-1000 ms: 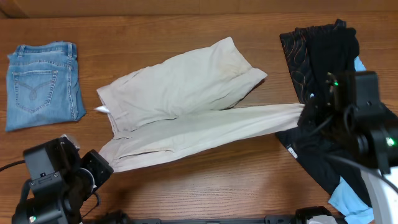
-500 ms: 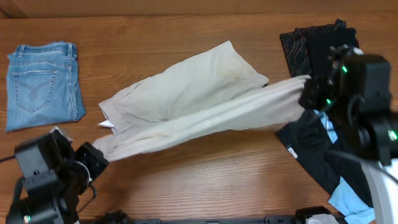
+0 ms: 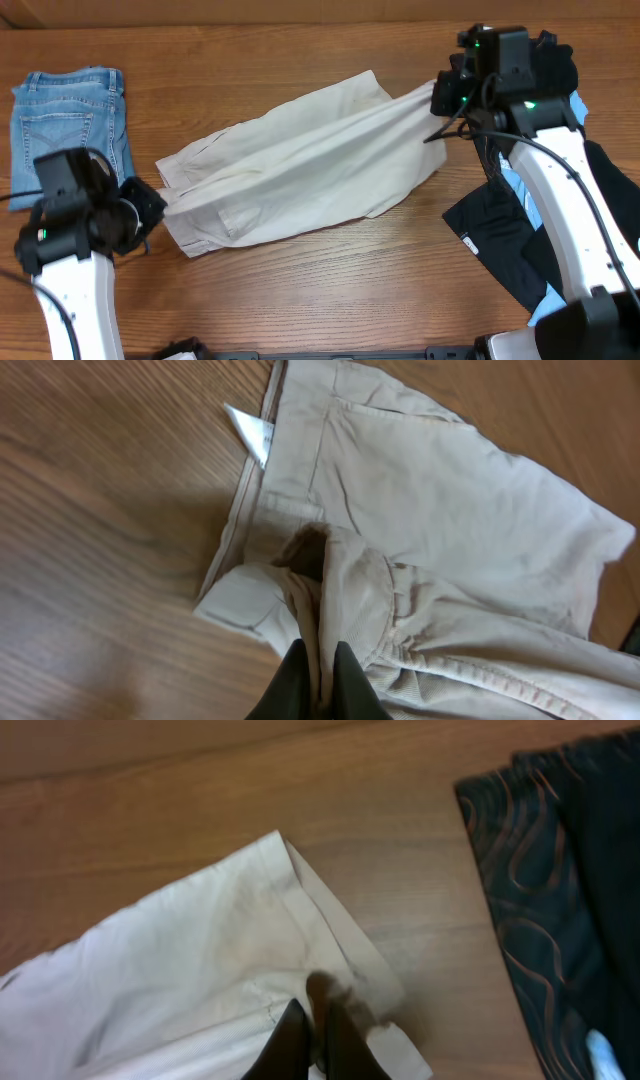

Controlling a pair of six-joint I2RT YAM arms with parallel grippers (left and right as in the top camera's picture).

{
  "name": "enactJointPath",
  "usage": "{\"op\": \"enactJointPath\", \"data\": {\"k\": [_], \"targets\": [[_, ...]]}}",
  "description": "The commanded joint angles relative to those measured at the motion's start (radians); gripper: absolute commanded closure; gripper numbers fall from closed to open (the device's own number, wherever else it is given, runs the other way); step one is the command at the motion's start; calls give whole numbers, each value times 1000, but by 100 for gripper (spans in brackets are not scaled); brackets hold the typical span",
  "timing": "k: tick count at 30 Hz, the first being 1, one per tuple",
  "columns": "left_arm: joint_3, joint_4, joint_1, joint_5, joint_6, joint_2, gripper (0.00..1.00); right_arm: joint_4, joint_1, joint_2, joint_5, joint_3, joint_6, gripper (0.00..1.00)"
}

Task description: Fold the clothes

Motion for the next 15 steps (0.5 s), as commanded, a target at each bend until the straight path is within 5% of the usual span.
{"op": "enactJointPath", "data": {"k": [1,15], "targets": [[-5,43,27,-226,-11,99,96,91,-53,40,185,36,-29,96],[-5,359,26,-224,-61,384,95,378,-34,222,33,35,-29,96]]}}
